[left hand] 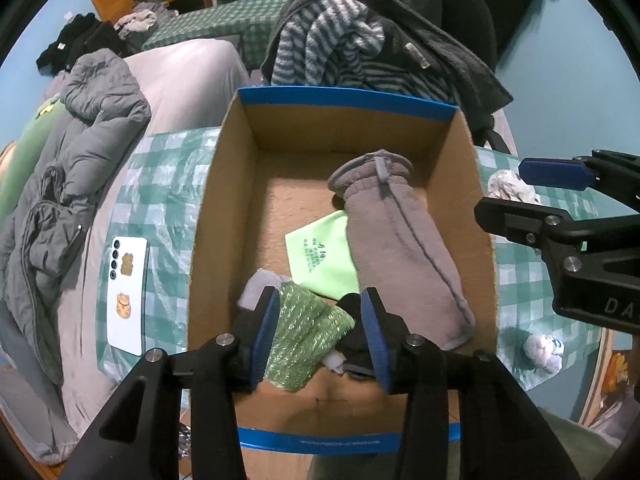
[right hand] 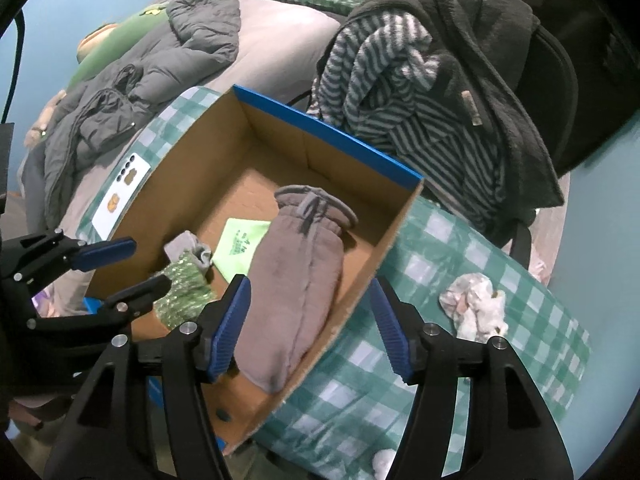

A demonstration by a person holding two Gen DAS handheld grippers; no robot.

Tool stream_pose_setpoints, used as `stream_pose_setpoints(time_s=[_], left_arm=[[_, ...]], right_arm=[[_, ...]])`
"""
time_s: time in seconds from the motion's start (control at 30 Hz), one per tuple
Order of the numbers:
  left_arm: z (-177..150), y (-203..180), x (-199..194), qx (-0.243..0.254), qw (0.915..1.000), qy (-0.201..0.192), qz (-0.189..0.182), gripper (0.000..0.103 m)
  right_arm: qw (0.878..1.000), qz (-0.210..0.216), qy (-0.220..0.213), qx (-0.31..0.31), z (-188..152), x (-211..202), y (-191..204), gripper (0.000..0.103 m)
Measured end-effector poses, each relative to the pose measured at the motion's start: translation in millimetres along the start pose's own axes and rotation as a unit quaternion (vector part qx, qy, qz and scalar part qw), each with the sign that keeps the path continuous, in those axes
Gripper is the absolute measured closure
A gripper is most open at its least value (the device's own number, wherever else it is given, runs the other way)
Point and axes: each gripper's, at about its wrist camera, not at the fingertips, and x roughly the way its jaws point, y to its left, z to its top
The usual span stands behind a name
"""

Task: Organize soft objects
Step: 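Open the right tool to drop the mitten while the left tool drops the scrubber into the box, then move both tools from the box toward the white bundles on the tablecloth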

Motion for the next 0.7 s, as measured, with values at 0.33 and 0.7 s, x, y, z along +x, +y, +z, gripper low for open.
stream_pose_setpoints(time_s=[0.33,0.7], left_arm=[[-5,-27,-8,0.015,0.9999,0.001,-0.003,0.060],[-10,-67,-13,0.042,0.9990,0.006,-0.012,0.060]], right_arm=[[1.000,-0.004,0.000,0.016,-21,-14,-21,0.038],[0.999,-0.011,0.004,0.039,-51,-28,-50,0.038]])
